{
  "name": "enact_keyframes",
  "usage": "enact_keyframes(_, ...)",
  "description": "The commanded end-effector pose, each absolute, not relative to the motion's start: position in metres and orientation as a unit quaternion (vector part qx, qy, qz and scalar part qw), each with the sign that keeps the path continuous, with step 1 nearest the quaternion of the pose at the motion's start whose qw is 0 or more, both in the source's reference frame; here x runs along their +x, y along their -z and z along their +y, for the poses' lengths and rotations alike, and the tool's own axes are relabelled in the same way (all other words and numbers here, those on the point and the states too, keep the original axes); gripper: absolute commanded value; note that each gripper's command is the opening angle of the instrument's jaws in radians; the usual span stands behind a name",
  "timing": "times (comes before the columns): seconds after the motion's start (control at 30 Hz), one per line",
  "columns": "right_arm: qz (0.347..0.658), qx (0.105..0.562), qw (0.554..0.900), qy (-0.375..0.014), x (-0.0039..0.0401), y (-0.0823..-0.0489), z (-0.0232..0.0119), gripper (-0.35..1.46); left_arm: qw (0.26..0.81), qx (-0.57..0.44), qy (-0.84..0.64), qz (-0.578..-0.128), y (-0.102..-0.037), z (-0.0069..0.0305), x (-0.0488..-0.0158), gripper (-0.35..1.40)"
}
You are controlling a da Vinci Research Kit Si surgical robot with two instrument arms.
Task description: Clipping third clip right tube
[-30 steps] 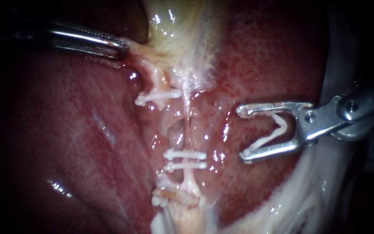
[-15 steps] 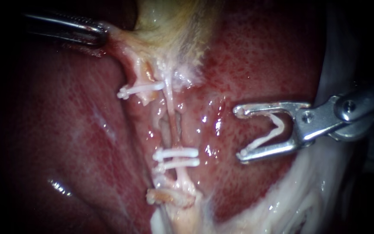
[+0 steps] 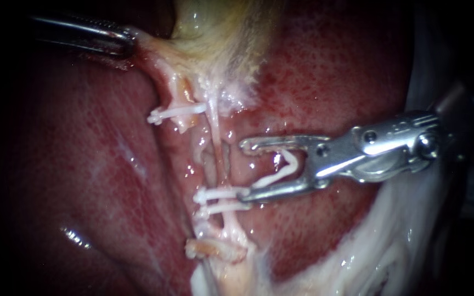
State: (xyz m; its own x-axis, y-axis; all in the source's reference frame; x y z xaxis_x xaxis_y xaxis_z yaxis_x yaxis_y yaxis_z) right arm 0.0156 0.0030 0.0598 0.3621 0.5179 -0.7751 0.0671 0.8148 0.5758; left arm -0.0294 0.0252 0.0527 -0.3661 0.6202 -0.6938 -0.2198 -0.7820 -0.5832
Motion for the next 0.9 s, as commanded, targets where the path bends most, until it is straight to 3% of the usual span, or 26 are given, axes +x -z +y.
enact_keyframes(0.03, 0.545, 0.268, 0.781, -0.145, 0.0159, -0.0602, 0.0030, 0.50, 0.262, -0.498, -0.802, -0.201, -0.0526, 0.0252, -0.0293, -0.35)
enact_keyframes(0.33, 0.553, 0.293, 0.761, -0.173, 0.0171, -0.0634, 0.0032, 0.50, 0.263, -0.498, -0.802, -0.200, -0.0526, 0.0252, -0.0293, -0.35)
enact_keyframes(0.67, 0.611, 0.365, 0.669, -0.214, 0.0197, -0.0627, 0.0042, 0.49, 0.263, -0.498, -0.802, -0.200, -0.0526, 0.0252, -0.0294, -0.35)
enact_keyframes(0.9, 0.624, 0.394, 0.632, -0.237, 0.0199, -0.0618, 0.0046, 0.49, 0.263, -0.498, -0.802, -0.200, -0.0526, 0.0252, -0.0294, -0.35)
